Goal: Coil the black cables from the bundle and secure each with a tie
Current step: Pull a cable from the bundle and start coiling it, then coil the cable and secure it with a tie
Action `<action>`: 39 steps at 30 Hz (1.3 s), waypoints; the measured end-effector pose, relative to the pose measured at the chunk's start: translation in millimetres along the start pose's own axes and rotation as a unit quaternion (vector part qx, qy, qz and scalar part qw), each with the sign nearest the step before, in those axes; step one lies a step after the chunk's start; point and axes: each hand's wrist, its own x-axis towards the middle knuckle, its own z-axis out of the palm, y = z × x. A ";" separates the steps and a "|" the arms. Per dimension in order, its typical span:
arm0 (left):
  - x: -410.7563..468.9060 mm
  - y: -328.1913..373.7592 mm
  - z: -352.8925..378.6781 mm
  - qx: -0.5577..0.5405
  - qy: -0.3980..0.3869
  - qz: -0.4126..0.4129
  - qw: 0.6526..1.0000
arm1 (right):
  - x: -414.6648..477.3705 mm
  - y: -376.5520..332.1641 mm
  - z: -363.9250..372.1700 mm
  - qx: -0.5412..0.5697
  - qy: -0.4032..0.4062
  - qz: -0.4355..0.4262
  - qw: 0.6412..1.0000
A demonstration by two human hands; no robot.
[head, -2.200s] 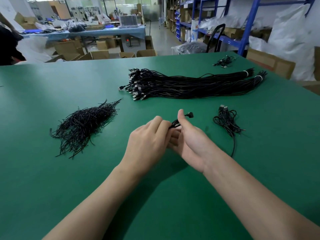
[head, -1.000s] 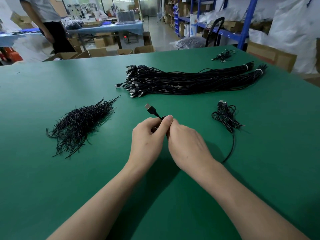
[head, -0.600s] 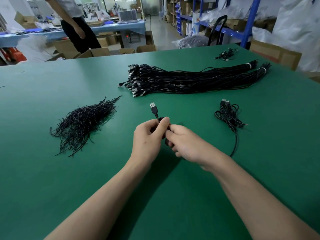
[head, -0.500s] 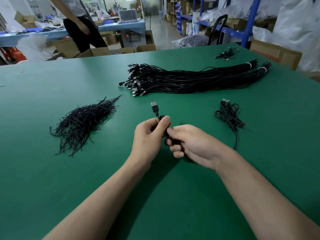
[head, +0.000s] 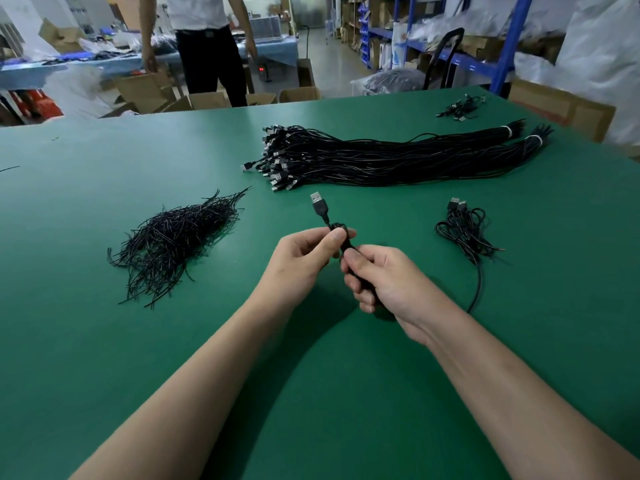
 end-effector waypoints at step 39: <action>-6.8 17.9 -182.4 0.442 0.415 0.009 0.795 | -1.0 5.1 -6.7 -0.083 0.115 0.022 0.990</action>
